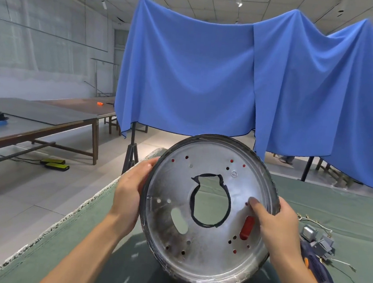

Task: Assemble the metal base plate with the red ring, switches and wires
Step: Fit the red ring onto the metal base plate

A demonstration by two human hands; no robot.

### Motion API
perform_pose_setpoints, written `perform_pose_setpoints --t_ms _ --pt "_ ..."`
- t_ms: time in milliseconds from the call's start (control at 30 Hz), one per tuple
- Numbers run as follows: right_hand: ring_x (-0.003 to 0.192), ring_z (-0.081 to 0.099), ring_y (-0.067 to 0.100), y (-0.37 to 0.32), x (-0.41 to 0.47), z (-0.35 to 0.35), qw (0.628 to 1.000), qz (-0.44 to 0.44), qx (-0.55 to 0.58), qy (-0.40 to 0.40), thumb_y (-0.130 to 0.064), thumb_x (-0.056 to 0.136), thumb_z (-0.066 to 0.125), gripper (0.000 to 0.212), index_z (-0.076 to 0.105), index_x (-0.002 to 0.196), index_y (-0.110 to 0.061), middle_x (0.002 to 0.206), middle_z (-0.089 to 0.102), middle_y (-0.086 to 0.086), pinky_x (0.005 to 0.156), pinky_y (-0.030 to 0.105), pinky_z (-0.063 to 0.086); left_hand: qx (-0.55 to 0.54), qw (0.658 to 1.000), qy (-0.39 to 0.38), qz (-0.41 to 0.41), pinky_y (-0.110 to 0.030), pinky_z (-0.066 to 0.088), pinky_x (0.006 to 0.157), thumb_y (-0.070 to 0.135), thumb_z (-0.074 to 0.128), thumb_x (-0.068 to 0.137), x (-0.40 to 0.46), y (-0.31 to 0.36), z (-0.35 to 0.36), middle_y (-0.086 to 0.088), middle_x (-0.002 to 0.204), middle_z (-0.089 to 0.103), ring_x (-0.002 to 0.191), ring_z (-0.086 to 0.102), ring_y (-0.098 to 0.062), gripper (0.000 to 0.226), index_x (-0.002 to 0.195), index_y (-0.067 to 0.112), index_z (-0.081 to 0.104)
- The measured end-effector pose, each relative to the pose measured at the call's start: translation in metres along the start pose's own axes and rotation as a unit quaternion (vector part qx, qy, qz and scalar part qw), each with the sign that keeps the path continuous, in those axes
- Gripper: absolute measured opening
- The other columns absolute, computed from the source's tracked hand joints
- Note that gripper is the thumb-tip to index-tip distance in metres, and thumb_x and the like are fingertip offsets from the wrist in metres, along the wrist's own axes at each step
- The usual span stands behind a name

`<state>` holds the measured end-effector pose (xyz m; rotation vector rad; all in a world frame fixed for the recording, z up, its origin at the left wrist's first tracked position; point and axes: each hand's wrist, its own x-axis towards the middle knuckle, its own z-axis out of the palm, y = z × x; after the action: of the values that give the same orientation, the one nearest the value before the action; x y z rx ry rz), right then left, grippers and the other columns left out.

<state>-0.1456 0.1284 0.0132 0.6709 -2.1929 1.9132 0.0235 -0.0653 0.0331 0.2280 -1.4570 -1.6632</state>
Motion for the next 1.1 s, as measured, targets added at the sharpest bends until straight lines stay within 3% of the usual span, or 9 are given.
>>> perform_pose_setpoints --t_ms 100,267,367,467,667,800,933,1033,1100 --pt "0.075 0.061 0.015 -0.002 -0.005 -0.005 0.999 -0.033 0.023 0.015 -0.021 0.085 0.071 0.011 0.061 0.089 -0.02 0.082 0.066 -0.004 0.06 0.027 0.042 0.106 0.989 -0.068 0.079 -0.025 0.055 0.077 0.029 0.055 0.086 -0.003 0.01 0.001 0.001 0.101 0.071 0.094 0.067 -0.014 0.028 0.109 0.018 0.066" --pt "0.084 0.061 0.008 -0.01 -0.009 -0.009 0.999 -0.044 0.01 0.026 -0.021 0.085 0.07 0.024 0.058 0.106 -0.02 0.091 0.065 -0.009 0.063 0.021 0.042 0.277 0.943 -0.015 0.184 -0.01 0.048 0.077 0.001 0.064 0.083 -0.005 0.008 0.01 0.028 0.097 0.065 0.093 0.062 0.004 0.054 0.1 0.052 0.057" --pt "0.084 0.062 0.012 -0.018 -0.011 -0.018 0.998 -0.031 -0.053 0.01 -0.026 0.084 0.069 0.025 0.057 0.105 -0.023 0.087 0.063 -0.014 0.062 0.026 0.042 0.291 0.936 -0.014 0.197 -0.007 0.045 0.08 0.006 0.062 0.088 -0.008 0.008 0.013 0.034 0.098 0.063 0.095 0.059 0.008 0.049 0.106 0.051 0.055" --pt "0.092 0.061 0.018 -0.033 -0.01 -0.028 0.993 -0.027 -0.113 -0.004 -0.03 0.081 0.07 0.033 0.058 0.11 -0.023 0.096 0.065 -0.01 0.073 0.035 0.046 0.305 0.929 -0.015 0.209 -0.009 0.045 0.085 0.01 0.06 0.09 -0.014 0.009 0.013 0.035 0.101 0.062 0.099 0.057 0.011 0.04 0.12 0.037 0.059" --pt "0.106 0.058 0.014 -0.061 -0.026 -0.041 0.987 -0.133 -0.086 0.034 -0.045 0.078 0.073 0.052 0.054 0.123 -0.028 0.113 0.064 -0.006 0.088 0.037 0.048 0.301 0.901 -0.026 0.311 -0.014 0.042 0.097 0.013 0.051 0.093 -0.039 0.017 0.017 0.019 0.119 0.06 0.113 0.056 0.002 0.038 0.129 0.026 0.054" --pt "0.092 0.06 0.015 -0.059 -0.039 -0.042 0.972 -0.203 -0.104 0.058 -0.039 0.085 0.067 0.034 0.056 0.113 -0.023 0.096 0.064 -0.01 0.075 0.028 0.041 0.264 0.932 -0.068 0.237 -0.007 0.042 0.088 -0.003 0.047 0.082 -0.044 0.024 0.017 0.021 0.115 0.063 0.108 0.056 0.004 0.057 0.127 0.031 0.056" --pt "0.081 0.059 0.019 -0.057 -0.038 -0.044 0.974 -0.195 -0.101 0.059 -0.033 0.086 0.068 0.023 0.055 0.101 -0.022 0.082 0.062 -0.014 0.065 0.029 0.039 0.226 0.957 -0.083 0.164 -0.009 0.047 0.078 0.002 0.05 0.072 -0.041 0.031 0.02 0.018 0.101 0.066 0.093 0.06 0.003 0.057 0.11 0.044 0.058" --pt "0.079 0.06 0.016 -0.062 -0.033 -0.049 0.983 -0.165 -0.073 0.028 -0.027 0.083 0.072 0.018 0.058 0.092 -0.021 0.08 0.064 -0.015 0.063 0.028 0.041 0.241 0.958 -0.105 0.118 -0.008 0.047 0.075 -0.002 0.057 0.074 -0.032 0.038 0.024 0.014 0.103 0.065 0.093 0.059 0.005 0.055 0.112 0.038 0.056" --pt "0.079 0.061 0.013 -0.066 -0.029 -0.055 0.988 -0.147 -0.049 -0.008 -0.022 0.08 0.075 0.017 0.059 0.086 -0.021 0.078 0.067 -0.011 0.067 0.028 0.046 0.24 0.962 -0.11 0.072 -0.015 0.05 0.08 0.005 0.06 0.074 -0.027 0.043 0.024 0.005 0.107 0.064 0.097 0.06 -0.007 0.052 0.118 0.032 0.055"
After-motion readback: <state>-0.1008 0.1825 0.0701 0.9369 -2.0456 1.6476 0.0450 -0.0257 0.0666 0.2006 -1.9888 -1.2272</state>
